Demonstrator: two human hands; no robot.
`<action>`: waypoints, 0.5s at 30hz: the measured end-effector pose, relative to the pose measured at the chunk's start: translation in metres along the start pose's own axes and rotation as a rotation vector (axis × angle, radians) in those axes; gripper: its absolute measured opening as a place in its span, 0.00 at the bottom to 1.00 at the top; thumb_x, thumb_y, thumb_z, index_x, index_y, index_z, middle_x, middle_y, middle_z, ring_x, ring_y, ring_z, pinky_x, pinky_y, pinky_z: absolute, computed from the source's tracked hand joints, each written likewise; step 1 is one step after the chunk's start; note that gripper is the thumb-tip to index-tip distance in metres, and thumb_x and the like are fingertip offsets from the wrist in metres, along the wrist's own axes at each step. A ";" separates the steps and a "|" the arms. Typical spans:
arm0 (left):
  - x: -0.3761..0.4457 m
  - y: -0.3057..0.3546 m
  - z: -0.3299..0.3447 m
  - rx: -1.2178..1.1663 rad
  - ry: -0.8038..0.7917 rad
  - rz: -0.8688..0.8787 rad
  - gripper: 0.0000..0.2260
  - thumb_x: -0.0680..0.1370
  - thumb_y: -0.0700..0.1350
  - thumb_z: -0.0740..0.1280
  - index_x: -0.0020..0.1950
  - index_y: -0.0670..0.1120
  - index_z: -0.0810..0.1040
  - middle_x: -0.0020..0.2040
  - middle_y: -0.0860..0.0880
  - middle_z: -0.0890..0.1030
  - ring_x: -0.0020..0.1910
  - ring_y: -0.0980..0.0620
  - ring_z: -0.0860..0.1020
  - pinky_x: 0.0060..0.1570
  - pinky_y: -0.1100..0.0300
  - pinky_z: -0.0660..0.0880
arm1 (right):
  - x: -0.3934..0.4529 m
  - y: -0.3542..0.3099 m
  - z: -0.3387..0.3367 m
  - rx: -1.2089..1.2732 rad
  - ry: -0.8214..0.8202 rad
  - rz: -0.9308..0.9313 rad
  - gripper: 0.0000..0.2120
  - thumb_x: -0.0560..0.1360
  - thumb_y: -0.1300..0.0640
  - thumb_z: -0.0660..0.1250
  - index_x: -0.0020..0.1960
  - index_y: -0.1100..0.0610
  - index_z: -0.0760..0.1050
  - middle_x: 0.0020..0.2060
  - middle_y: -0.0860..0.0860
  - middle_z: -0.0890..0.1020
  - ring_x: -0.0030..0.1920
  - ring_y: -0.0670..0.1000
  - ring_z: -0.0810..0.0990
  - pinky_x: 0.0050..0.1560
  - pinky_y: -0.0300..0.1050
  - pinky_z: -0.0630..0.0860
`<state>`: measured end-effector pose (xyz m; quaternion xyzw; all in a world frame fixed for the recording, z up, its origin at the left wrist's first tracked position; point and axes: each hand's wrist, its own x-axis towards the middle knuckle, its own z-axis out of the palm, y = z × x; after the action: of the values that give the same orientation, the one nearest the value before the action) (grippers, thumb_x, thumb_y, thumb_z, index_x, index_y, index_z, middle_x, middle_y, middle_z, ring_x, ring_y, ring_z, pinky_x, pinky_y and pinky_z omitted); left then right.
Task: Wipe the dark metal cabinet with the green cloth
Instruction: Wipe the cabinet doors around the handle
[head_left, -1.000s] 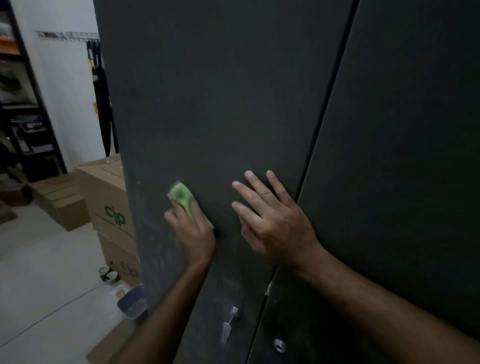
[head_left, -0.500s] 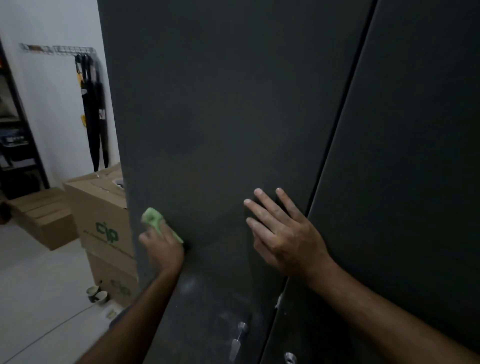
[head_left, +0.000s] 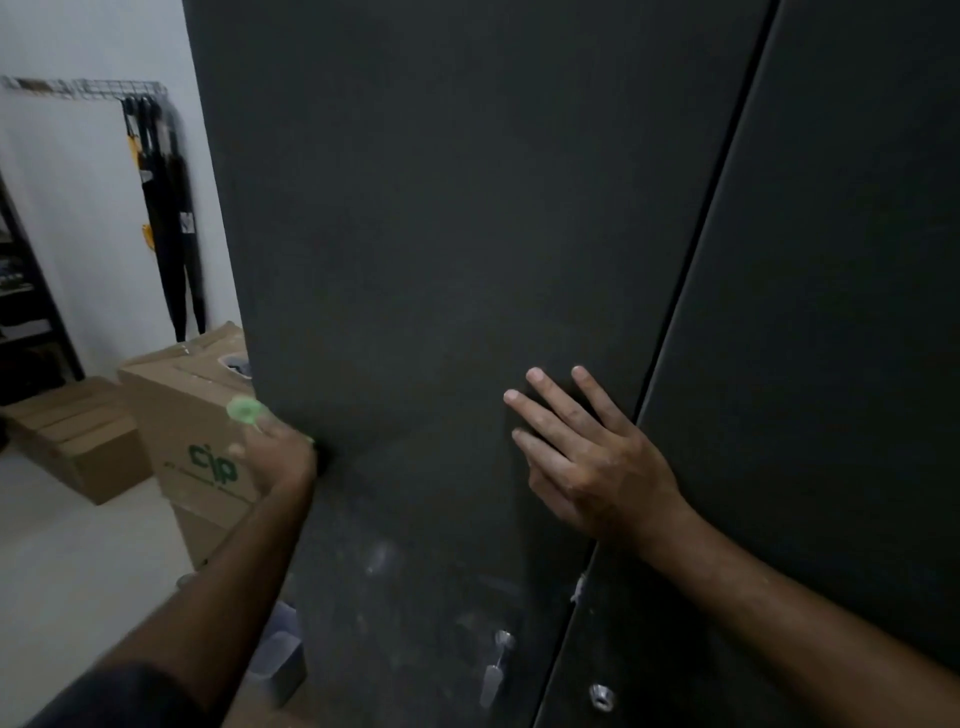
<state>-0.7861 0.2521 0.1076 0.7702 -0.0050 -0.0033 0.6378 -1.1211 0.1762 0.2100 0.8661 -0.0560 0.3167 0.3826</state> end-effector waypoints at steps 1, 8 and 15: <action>0.010 0.016 -0.001 -0.007 0.024 0.035 0.24 0.86 0.53 0.49 0.76 0.39 0.64 0.71 0.31 0.66 0.67 0.32 0.69 0.66 0.45 0.66 | 0.000 0.000 0.000 -0.001 -0.005 0.000 0.12 0.77 0.54 0.65 0.57 0.56 0.82 0.71 0.56 0.74 0.75 0.59 0.66 0.73 0.63 0.63; -0.100 -0.048 0.007 -0.023 -0.110 0.446 0.27 0.84 0.52 0.52 0.75 0.34 0.64 0.58 0.34 0.69 0.50 0.46 0.69 0.52 0.54 0.67 | -0.002 0.000 0.004 0.006 -0.026 0.009 0.13 0.79 0.54 0.62 0.57 0.57 0.82 0.72 0.56 0.73 0.76 0.59 0.65 0.74 0.63 0.62; -0.022 -0.022 0.003 0.030 -0.010 0.034 0.25 0.86 0.51 0.50 0.76 0.35 0.63 0.68 0.30 0.67 0.64 0.32 0.70 0.65 0.45 0.66 | -0.001 -0.002 0.001 0.003 -0.026 0.006 0.12 0.78 0.55 0.63 0.54 0.57 0.82 0.71 0.56 0.73 0.76 0.59 0.65 0.75 0.63 0.61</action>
<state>-0.8085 0.2536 0.0850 0.7794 -0.0215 0.0037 0.6262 -1.1214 0.1766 0.2078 0.8706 -0.0631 0.3068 0.3794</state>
